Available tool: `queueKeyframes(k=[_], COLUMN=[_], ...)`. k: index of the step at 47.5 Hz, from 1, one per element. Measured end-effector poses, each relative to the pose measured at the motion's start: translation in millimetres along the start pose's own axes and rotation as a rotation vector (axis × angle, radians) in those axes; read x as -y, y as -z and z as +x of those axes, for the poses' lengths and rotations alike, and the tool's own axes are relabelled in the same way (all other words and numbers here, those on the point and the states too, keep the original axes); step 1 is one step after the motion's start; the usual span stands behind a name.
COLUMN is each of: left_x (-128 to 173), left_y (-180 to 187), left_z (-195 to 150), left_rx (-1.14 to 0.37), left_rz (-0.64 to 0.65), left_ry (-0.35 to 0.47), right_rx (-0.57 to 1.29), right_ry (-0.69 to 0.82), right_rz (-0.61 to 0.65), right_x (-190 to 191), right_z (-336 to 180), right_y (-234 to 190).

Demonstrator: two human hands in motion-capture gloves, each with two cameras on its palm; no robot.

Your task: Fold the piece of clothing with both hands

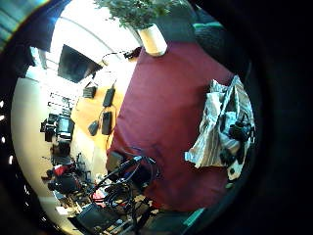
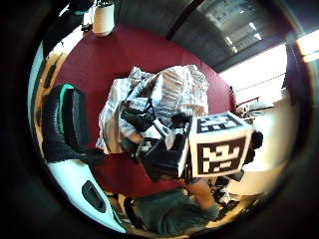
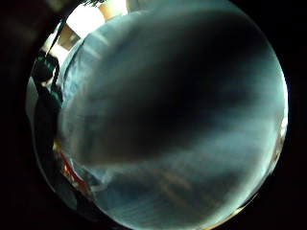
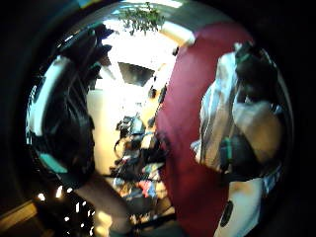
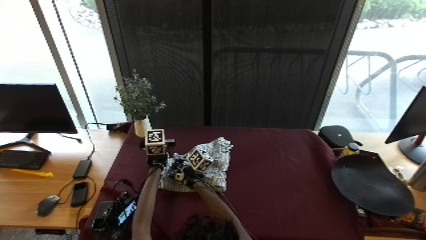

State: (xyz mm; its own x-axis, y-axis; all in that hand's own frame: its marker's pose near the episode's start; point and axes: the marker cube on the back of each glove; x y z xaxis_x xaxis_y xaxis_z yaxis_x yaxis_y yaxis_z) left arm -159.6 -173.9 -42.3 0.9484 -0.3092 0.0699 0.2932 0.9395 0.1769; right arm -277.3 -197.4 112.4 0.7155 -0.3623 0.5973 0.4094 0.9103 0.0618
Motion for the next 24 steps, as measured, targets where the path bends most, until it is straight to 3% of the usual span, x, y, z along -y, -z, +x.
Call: queueKeyframes(k=[3, 6, 9, 13, 18, 24], left_x=[-2, -4, -7, -11, -26, -29], left_y=[-1, -2, -4, -3, 5, -9], left_z=[6, 10, 15, 22, 40, 69], left_rx=[0.034, 0.061, 0.074, 0.036, 0.015, 0.098], left_rz=[0.008, 0.004, -0.018, -0.027, -0.033, 0.011], left_ry=[-0.027, -0.042, -0.052, -0.060, -0.076, -0.123], right_rx=[0.114, 0.221, 0.203, 0.010, -0.312, -0.793], right_ry=[0.096, 0.093, 0.107, 0.107, -0.111, -0.199], right_rz=[-0.074, -0.108, -0.087, -0.090, -0.267, -0.187], right_x=[-2, -8, -11, -18, -49, -61], right_z=[5, 9, 24, 40, 52, 76], right_y=[4, 17, 46, 89, 151, 219])
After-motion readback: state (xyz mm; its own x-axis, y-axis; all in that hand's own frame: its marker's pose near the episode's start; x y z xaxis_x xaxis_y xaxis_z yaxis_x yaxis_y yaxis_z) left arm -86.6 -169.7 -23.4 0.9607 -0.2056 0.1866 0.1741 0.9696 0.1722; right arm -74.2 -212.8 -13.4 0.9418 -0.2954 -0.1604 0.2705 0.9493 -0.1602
